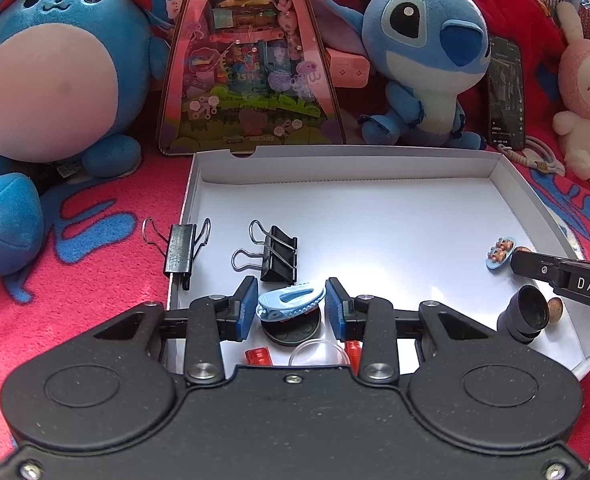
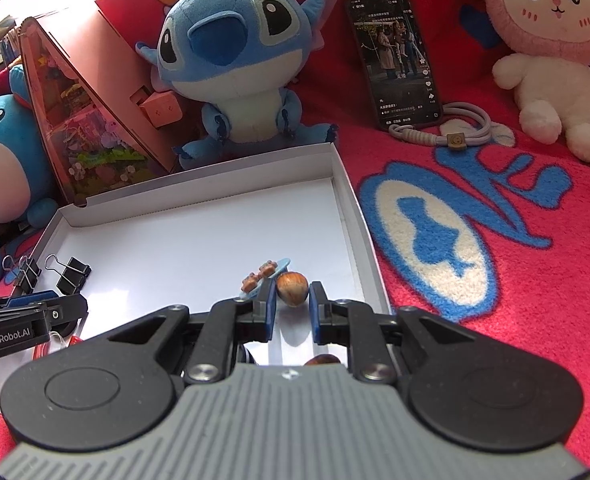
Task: Organize rigid objects
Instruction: 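Lower the hair clip and nut into the tray and open both tools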
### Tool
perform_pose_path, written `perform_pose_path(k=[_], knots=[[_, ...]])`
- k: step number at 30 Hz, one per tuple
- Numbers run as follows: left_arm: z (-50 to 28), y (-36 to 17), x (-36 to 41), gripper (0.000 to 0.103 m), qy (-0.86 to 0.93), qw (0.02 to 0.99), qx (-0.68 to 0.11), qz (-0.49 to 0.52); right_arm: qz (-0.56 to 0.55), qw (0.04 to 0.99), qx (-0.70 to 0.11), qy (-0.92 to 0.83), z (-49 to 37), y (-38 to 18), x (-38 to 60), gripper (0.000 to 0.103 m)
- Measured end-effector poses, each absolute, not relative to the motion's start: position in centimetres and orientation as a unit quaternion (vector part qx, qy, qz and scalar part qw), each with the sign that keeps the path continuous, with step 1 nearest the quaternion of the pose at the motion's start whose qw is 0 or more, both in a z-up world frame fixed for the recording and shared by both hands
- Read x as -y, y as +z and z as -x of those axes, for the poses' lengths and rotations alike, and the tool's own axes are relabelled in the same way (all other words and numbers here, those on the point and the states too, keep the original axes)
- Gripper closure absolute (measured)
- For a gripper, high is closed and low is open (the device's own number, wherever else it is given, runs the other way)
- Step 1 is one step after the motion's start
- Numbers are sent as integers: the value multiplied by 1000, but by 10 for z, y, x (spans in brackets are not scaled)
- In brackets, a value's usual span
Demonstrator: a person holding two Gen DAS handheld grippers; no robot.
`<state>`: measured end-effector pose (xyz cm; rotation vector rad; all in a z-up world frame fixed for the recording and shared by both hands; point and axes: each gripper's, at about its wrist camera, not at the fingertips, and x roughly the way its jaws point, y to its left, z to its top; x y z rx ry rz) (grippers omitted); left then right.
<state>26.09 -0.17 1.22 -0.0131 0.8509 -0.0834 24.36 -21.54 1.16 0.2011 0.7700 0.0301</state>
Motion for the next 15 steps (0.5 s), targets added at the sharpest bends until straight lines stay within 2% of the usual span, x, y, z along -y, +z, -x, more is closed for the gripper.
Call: perform_pose_path(k=[10, 15], knots=[[-260, 12, 2, 68, -39, 912, -409, 6, -96, 922, -374, 13, -244, 11, 214, 81], [-259, 12, 2, 61, -36, 912, -408, 8, -98, 923, -371, 13, -244, 12, 215, 78]])
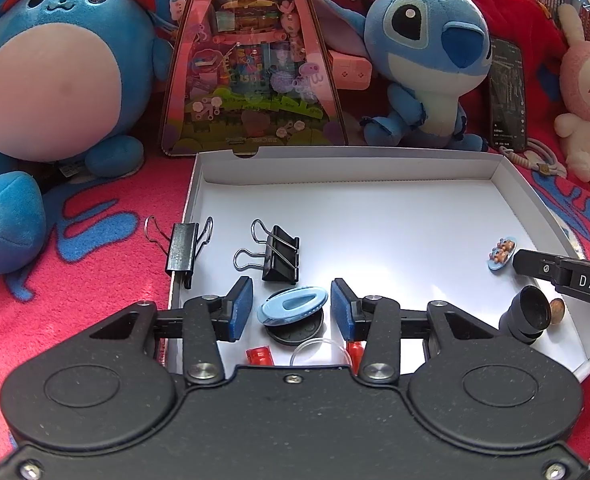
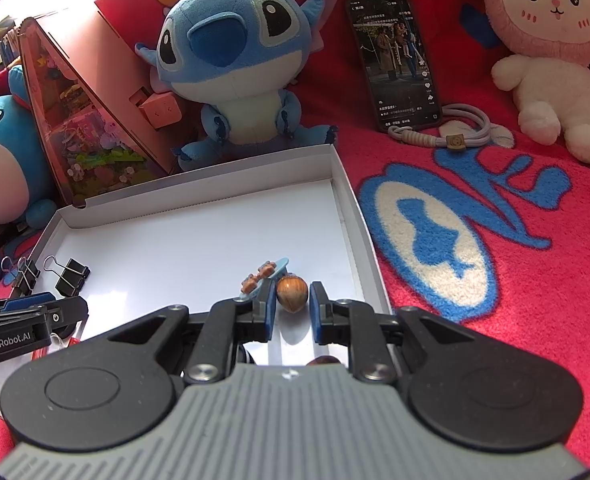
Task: Organize rigid objects
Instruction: 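Lower the hair clip and nut into the tray and open both tools, then withdraw both tools up and away from the tray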
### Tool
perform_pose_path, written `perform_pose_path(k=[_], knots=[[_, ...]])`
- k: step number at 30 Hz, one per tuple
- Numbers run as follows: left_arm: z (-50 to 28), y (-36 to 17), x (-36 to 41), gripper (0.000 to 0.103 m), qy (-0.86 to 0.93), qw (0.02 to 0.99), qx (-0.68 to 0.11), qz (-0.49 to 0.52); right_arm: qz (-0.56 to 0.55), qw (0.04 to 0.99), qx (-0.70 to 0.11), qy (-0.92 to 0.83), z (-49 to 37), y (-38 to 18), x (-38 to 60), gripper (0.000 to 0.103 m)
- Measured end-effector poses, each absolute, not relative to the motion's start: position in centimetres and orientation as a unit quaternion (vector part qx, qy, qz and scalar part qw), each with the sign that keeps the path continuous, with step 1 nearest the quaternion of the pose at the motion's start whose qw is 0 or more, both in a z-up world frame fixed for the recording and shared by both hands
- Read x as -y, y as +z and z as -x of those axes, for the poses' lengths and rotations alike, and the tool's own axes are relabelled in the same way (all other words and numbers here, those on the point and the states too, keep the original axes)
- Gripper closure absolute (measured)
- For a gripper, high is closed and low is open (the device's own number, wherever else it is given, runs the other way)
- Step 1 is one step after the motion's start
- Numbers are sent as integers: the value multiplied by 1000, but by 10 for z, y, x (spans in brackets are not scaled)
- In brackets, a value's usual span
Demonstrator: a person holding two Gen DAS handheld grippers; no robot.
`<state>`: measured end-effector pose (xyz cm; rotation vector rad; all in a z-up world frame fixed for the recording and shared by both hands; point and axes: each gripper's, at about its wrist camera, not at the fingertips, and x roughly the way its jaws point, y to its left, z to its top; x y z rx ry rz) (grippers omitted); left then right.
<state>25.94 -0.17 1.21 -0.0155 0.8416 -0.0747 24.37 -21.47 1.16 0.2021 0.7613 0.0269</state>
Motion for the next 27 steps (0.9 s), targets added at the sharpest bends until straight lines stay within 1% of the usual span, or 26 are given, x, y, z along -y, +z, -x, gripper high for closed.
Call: perform_pose_path(k=[4, 7, 8, 10, 11, 13, 15, 19, 21, 27], knots=[[-258, 12, 2, 56, -35, 912, -408, 5, -95, 925, -366, 13, -242, 14, 214, 76], [-257, 13, 2, 50, -34, 913, -407, 6, -92, 928, -362, 14, -241, 17, 214, 76], [-256, 14, 2, 46, -34, 913, -406, 6, -91, 928, -360, 14, -240, 18, 214, 75], [-254, 16, 1, 41, -34, 915, -402, 6, -88, 930, -356, 14, -238, 19, 213, 66], [-254, 17, 1, 37, -34, 915, -401, 7, -86, 931, -353, 14, -237, 20, 213, 58], [-252, 19, 0, 31, -34, 917, -398, 8, -82, 934, -348, 15, -235, 22, 211, 54], [-249, 21, 0, 24, -36, 919, -393, 8, -77, 936, -343, 16, -233, 24, 210, 43], [-243, 25, 1, 20, -38, 921, -389, 5, -65, 941, -332, 18, -229, 27, 205, 34], [-240, 27, 3, 16, -35, 921, -387, 1, -64, 942, -328, 19, -227, 28, 204, 27], [-232, 31, 3, 15, -34, 923, -384, 1, -60, 947, -315, 22, -220, 33, 204, 20]])
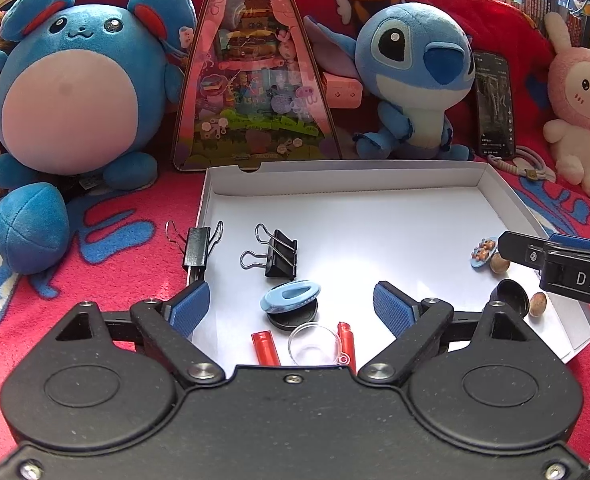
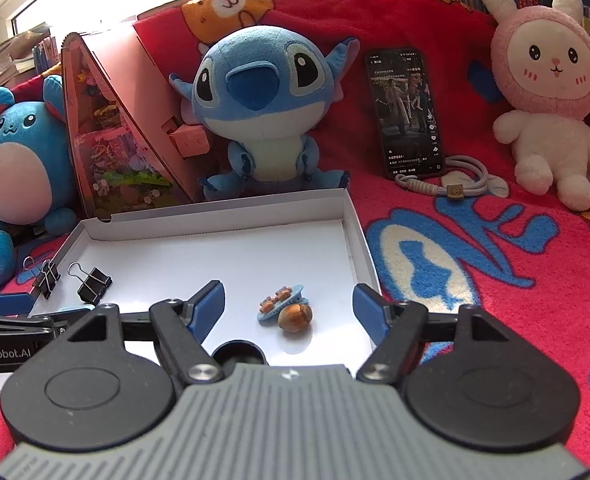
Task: Organize rigid objects
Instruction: 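Withdraw both tools up and away from the tray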
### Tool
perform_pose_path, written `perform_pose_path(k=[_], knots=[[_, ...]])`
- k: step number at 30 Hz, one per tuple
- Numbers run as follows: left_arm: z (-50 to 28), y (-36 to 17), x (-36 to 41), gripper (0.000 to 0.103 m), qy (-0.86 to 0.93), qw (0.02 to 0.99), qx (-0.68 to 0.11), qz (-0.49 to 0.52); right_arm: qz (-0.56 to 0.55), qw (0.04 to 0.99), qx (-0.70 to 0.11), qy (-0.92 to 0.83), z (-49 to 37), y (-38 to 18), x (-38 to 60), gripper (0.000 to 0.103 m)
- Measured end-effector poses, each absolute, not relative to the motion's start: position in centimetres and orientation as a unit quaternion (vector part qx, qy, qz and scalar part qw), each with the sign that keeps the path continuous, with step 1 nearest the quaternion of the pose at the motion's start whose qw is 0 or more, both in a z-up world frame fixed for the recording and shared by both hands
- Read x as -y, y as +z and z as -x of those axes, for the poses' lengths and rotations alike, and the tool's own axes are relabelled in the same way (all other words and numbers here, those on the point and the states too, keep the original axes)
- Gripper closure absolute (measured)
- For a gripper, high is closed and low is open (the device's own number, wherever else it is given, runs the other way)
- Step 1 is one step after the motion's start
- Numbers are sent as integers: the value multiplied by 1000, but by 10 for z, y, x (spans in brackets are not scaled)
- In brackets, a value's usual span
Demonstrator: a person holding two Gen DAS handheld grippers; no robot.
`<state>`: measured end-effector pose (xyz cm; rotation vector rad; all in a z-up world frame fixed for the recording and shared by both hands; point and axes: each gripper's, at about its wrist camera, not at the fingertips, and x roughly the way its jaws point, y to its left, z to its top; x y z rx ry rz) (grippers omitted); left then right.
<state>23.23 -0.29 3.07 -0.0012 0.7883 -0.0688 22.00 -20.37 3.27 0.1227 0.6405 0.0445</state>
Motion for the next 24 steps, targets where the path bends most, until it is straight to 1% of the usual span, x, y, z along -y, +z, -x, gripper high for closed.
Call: perform_pose_path(k=[5, 12, 24], knots=[[-225, 34, 3, 14, -35, 924, -380, -4, -44, 951, -305, 26, -211, 36, 201, 15], [-213, 38, 0, 14, -39, 926, -376, 2, -22, 956, -292, 33, -198, 41, 195, 13], [-178, 52, -1, 12, -53, 938, -343, -9, -16, 962, -270, 31, -169, 45, 197, 11]])
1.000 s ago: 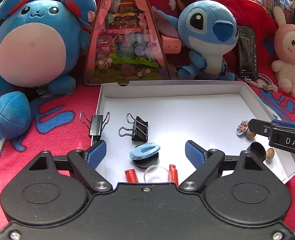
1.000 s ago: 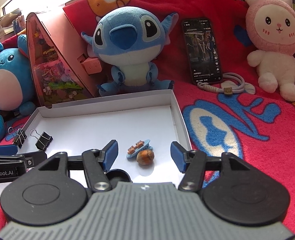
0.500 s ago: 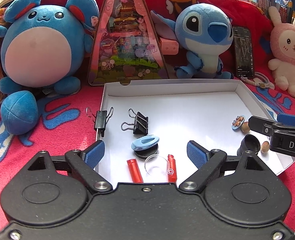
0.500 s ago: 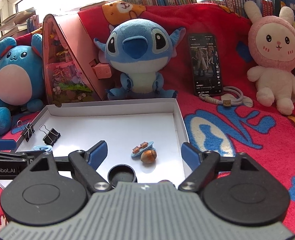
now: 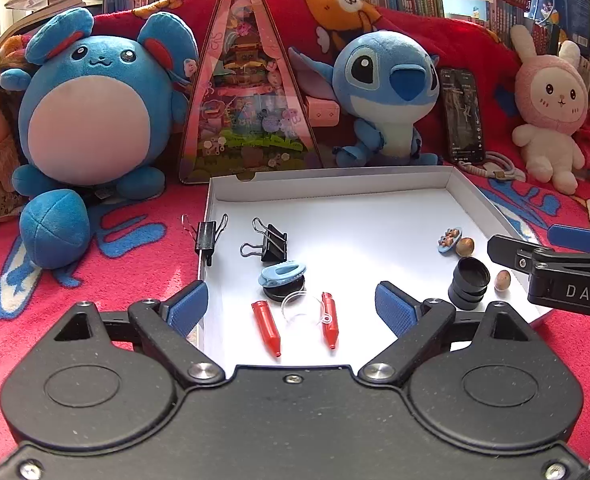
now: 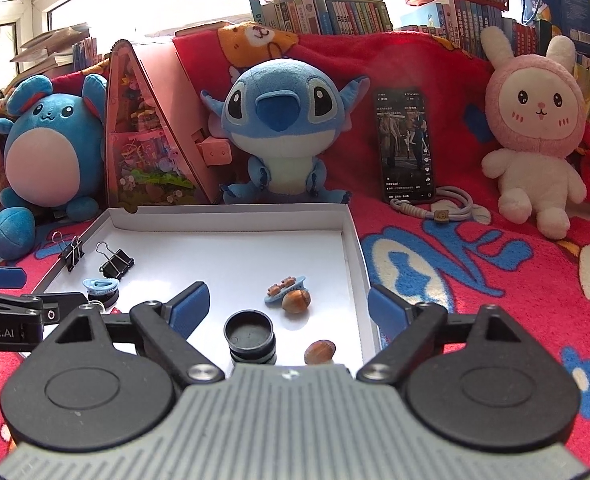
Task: Organize rigid objects
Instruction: 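Withdraw both tools up and away from the tray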
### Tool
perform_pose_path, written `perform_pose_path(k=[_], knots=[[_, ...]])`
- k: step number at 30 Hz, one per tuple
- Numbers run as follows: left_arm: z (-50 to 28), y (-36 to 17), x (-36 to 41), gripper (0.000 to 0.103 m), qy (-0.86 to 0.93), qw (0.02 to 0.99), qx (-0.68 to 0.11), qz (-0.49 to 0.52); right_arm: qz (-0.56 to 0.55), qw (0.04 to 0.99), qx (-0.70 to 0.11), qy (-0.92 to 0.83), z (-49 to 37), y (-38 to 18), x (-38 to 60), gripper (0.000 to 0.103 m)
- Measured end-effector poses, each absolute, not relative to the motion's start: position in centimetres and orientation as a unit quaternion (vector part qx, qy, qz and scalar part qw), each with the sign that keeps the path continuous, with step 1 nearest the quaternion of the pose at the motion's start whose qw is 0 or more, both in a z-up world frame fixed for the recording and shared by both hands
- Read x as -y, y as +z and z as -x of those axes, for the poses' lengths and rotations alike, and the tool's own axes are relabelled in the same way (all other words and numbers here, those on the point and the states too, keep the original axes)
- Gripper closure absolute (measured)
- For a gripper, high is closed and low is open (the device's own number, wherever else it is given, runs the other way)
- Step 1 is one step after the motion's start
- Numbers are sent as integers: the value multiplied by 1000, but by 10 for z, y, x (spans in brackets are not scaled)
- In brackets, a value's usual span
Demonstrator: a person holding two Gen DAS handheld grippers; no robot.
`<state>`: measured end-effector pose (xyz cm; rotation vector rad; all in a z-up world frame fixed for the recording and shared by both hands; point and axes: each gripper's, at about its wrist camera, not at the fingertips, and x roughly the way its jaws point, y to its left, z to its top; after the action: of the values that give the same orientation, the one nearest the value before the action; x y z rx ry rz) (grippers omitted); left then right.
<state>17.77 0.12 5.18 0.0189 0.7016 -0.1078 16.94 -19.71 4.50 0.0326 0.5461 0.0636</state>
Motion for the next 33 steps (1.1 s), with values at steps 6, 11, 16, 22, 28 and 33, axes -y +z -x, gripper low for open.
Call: perform_pose_path(k=[6, 11, 16, 22, 28, 33], knots=[[-157, 55, -3, 10, -61, 940, -335, -7, -21, 966, -255, 34, -153, 47, 197, 7], [-142, 56, -3, 9, -68, 941, -330, -6, -15, 968, -249, 39, -140, 46, 194, 5], [-129, 55, -4, 9, -71, 942, -327, 0, -8, 968, -246, 40, -127, 43, 190, 5], [-117, 50, -7, 9, -70, 943, -325, 11, -7, 969, -245, 40, -118, 39, 188, 3], [-112, 42, -10, 9, -66, 940, -334, 11, -11, 967, -251, 42, -112, 34, 187, 3], [-111, 35, -12, 9, -62, 938, -341, 11, -13, 966, -255, 39, -110, 32, 188, 2]])
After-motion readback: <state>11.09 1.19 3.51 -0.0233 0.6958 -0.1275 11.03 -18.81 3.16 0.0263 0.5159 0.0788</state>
